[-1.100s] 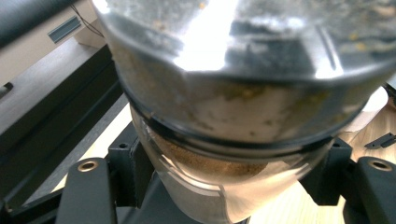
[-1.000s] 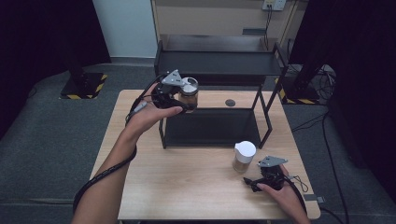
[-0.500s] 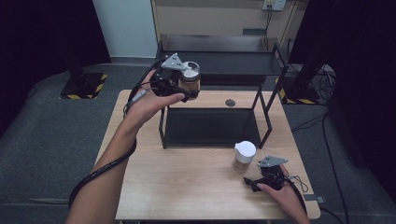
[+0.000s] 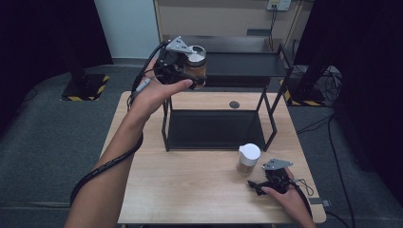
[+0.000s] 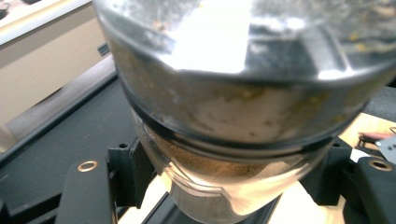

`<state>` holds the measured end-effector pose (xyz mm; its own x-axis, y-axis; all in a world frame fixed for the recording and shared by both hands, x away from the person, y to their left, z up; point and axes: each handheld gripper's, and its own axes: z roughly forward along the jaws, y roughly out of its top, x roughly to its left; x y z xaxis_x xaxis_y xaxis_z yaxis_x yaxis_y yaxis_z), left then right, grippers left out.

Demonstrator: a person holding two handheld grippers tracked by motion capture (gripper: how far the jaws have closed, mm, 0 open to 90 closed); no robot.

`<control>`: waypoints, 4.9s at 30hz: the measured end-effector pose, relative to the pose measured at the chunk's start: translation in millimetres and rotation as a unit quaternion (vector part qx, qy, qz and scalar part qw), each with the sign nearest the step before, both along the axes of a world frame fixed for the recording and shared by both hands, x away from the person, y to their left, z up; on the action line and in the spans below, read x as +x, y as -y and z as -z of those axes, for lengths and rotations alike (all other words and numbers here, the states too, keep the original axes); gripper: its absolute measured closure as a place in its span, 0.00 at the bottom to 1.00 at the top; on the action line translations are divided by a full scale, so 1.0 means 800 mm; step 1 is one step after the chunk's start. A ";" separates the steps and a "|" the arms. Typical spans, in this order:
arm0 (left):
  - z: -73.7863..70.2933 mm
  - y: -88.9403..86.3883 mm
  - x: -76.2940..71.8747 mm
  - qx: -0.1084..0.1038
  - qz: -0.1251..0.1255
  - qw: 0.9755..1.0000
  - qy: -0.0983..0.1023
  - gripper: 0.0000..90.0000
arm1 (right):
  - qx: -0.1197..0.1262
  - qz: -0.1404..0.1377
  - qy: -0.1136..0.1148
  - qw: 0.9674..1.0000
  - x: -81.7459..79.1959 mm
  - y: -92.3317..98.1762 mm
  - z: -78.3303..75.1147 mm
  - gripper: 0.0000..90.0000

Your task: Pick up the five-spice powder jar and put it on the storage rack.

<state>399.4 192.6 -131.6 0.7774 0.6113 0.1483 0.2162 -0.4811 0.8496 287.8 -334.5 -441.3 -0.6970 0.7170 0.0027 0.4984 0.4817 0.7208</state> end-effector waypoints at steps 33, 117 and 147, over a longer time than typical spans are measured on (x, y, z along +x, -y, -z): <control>0.005 0.067 0.058 -0.021 -0.138 0.990 -0.023 0.33 | 0.000 -0.002 0.001 1.000 0.000 0.001 0.000 0.03; 0.049 0.002 0.037 -0.030 0.110 0.993 0.022 0.12 | 0.000 -0.002 0.000 1.000 0.000 0.001 0.000 0.03; 0.105 0.023 0.041 -0.009 0.136 0.991 -0.013 0.11 | 0.000 -0.002 0.000 1.000 0.000 0.001 0.000 0.03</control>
